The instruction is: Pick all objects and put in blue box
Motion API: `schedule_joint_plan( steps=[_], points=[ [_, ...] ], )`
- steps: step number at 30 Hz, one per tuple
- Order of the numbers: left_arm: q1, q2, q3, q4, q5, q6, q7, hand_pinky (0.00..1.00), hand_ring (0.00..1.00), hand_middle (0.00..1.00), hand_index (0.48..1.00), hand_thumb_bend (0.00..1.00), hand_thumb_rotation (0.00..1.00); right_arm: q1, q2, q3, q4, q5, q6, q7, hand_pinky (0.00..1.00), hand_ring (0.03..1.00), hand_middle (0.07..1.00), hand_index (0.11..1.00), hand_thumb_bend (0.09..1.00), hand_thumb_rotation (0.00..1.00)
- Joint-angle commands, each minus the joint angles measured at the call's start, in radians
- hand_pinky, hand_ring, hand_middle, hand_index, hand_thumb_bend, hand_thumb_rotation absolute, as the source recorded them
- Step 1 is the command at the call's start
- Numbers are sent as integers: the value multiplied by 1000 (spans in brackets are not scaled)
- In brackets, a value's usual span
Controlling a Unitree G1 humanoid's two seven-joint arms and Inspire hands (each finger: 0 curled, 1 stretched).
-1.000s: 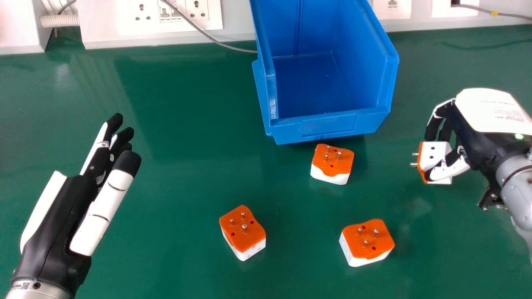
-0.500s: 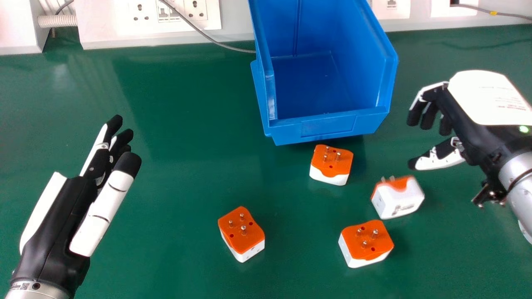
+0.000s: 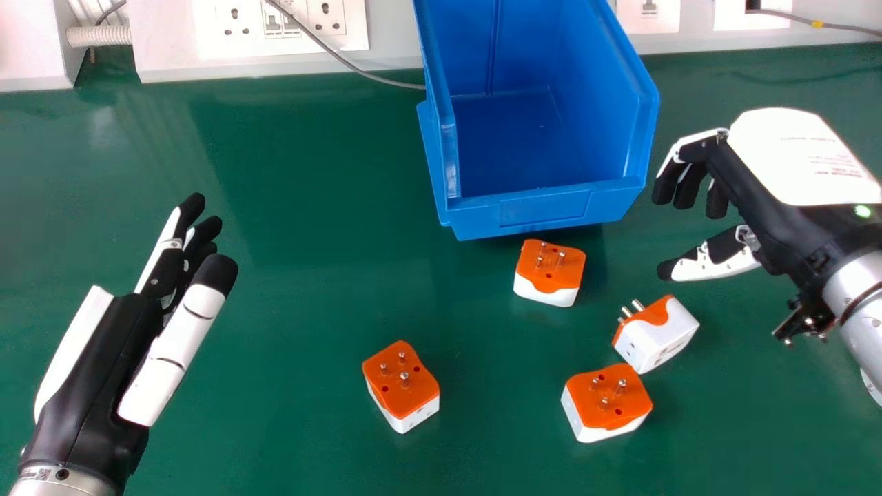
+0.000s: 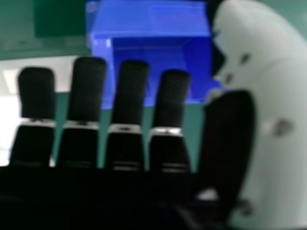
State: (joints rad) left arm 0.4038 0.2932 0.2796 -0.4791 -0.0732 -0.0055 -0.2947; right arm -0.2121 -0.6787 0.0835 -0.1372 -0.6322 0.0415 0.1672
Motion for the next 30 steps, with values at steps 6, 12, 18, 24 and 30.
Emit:
schedule_joint_plan(
  steps=[6, 12, 18, 24, 30],
  points=[
    [-33, -2, -14, 11, 5, -17, 15, 931, 974, 980, 1000, 666, 963, 84, 140, -75, -230, 103, 121, 24, 322, 428, 532, 530, 491, 0],
    [-47, -15, -39, 28, 20, -32, 31, 927, 972, 978, 1000, 677, 960, 179, 246, -93, -393, 166, 182, 25, 326, 431, 532, 539, 490, 0],
    [-58, -8, -47, 21, 45, -20, 48, 924, 970, 975, 1000, 713, 957, 248, 294, -80, -511, 122, 270, 31, 330, 444, 534, 530, 492, 0],
    [-74, -14, -31, 37, 37, -34, 65, 924, 968, 972, 1000, 745, 955, 345, 401, -80, -547, 139, 284, -39, 337, 458, 536, 519, 494, 0],
    [-72, -53, -42, 86, 42, -100, 103, 928, 968, 973, 1000, 746, 955, 441, 527, -26, -489, 149, 204, -171, 382, 506, 574, 509, 496, 23]
  ],
)
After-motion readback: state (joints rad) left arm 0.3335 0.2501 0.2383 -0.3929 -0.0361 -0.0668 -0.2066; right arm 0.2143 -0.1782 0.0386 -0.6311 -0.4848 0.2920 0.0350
